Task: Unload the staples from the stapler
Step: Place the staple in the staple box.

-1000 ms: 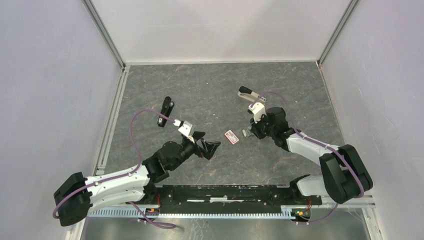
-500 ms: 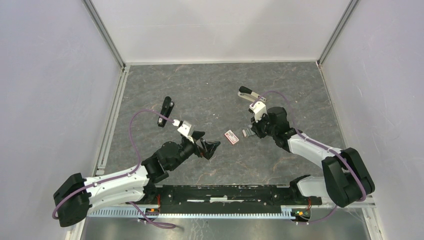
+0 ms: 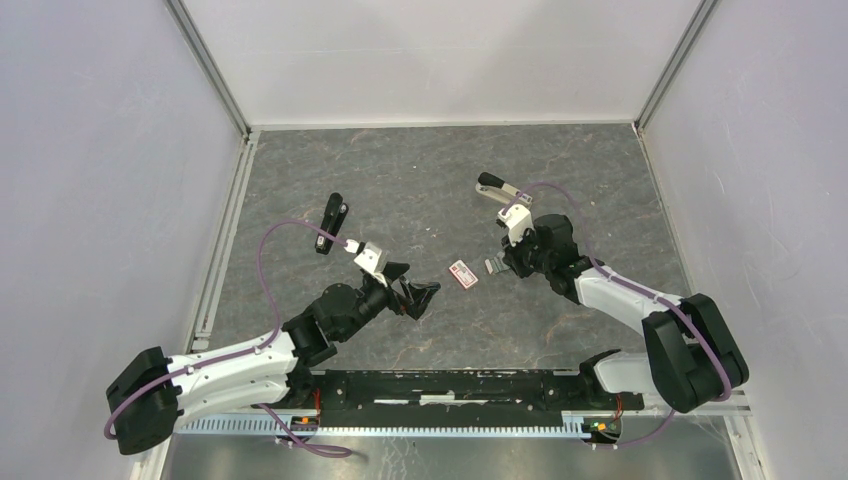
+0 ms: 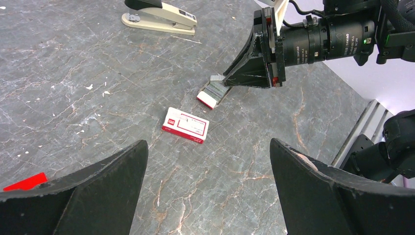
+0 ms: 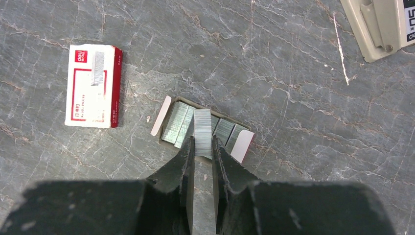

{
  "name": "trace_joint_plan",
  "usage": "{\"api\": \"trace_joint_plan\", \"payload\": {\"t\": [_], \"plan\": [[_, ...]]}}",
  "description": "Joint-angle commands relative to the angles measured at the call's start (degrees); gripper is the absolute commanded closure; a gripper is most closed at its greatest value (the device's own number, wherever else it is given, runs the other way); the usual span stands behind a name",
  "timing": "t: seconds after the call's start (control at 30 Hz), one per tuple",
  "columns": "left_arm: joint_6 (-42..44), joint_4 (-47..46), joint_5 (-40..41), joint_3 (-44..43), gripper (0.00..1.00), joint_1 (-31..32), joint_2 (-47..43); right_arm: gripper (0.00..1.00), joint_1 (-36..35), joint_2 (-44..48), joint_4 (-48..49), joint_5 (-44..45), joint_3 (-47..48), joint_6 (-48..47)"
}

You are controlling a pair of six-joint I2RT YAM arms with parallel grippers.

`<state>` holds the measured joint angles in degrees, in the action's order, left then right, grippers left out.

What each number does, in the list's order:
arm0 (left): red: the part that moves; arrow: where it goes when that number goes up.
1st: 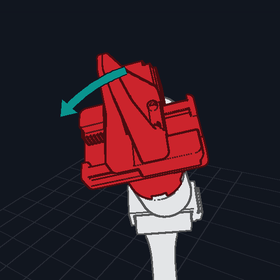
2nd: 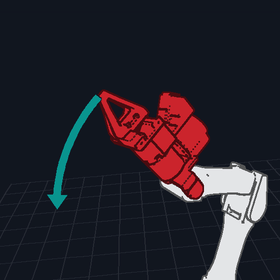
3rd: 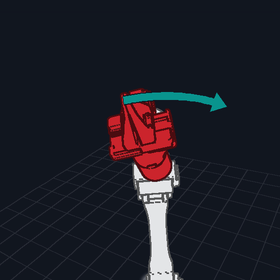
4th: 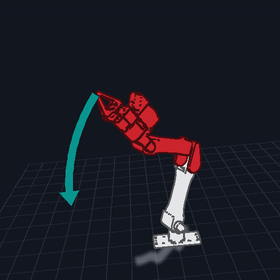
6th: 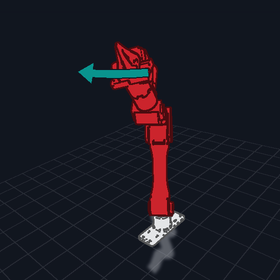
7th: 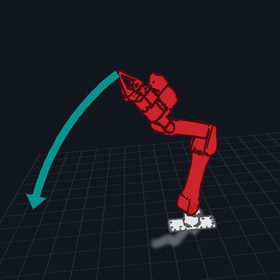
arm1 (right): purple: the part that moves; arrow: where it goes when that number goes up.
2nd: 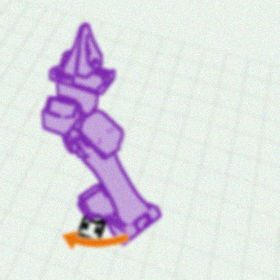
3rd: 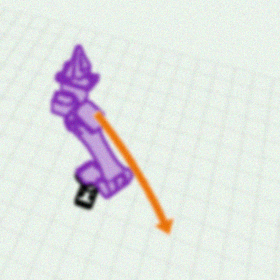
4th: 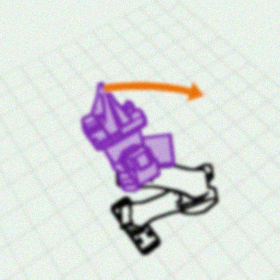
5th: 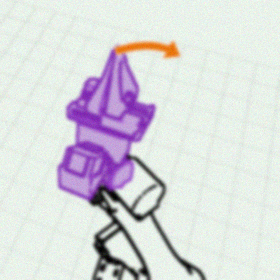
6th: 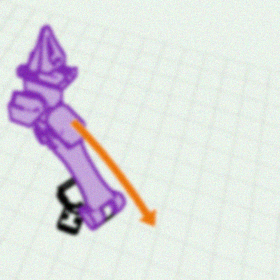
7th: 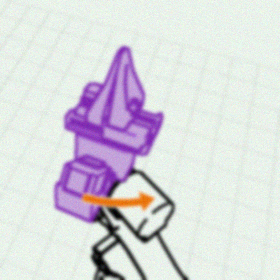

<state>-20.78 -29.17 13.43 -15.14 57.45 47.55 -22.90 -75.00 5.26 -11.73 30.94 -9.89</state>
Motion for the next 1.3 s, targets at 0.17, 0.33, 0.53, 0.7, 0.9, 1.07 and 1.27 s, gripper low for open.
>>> {"api": "trace_joint_plan", "payload": {"t": [0.17,0.33,0.53,0.7,0.9,1.07,1.27], "plan": [[-2.16,-1.85,0.86,0.02,0.0,-0.32,-0.43,0.82,-0.19,-0.55,0.24,0.33,-0.26,-0.74],[-2.1,-1.82,0.86,-0.03,0.0,-0.41,-0.4,0.82,-0.05,-0.93,0.1,0.12,-0.28,-0.74],[-2.16,-1.86,0.95,0.24,0.0,-0.41,-0.55,0.82,0.26,-1.37,0.1,0.24,-0.31,-0.83],[-2.32,-1.86,1.08,0.63,0.0,-0.41,-1.04,0.82,0.32,-1.68,-0.03,-0.01,-0.29,-0.81],[-2.43,-1.85,1.1,0.81,0.0,-0.45,-1.31,0.82,0.31,-1.81,-0.16,-0.47,-0.34,-0.83],[-2.43,-1.84,1.12,0.81,0.0,-0.48,-1.32,0.82,0.31,-1.56,-0.16,-0.89,-0.41,-0.96],[-2.43,-1.86,1.15,0.88,0.0,-0.52,-1.12,0.83,0.31,-1.47,-0.16,-1.49,-0.44,-1.18]]}}
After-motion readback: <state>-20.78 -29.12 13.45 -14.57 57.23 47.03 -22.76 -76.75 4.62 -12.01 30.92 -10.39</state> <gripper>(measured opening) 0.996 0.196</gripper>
